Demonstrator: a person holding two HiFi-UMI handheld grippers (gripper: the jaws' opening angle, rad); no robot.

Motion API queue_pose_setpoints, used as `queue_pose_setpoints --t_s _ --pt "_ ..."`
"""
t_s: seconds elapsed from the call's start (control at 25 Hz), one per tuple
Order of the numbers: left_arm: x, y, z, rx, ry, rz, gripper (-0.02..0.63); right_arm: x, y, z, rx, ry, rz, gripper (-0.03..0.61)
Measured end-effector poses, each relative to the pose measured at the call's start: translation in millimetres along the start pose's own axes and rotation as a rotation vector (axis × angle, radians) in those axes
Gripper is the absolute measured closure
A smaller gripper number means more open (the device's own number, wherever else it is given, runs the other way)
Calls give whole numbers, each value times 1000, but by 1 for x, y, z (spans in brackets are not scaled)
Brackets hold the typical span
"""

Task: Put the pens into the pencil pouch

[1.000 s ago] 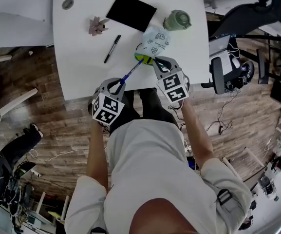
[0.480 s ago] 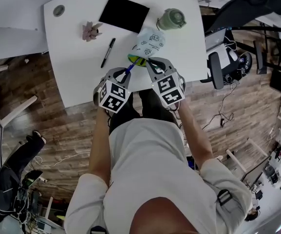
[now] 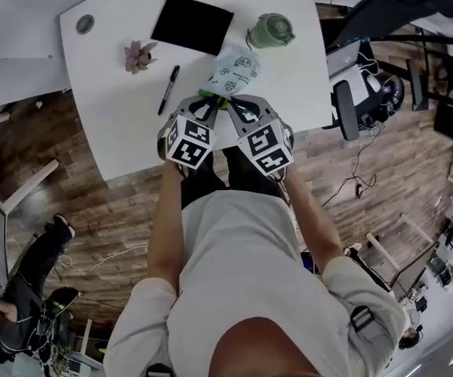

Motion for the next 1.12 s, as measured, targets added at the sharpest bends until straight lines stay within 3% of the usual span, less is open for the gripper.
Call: queue_pose_setpoints --t_s 0.52,0.8,1.12 --pt "-28 5 1 73 5 -55 556 -4 -2 -3 -26 -1 -5 563" --pt "-16 0 -1 76 17 -58 487 -2 -3 -2 -26 -10 -2 563" --pt "14 -7 9 86 72 -93 482 1 -2 -1 -29 -27 -2 563"
Point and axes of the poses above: the fingertips, and each gripper's own axes: x backward along the fingers, z to its left, y out of its top, the point moved 7 cm from there along x, backward along the fingers, and after that the axes turned 15 degrees about y, right-handed, at the moved point
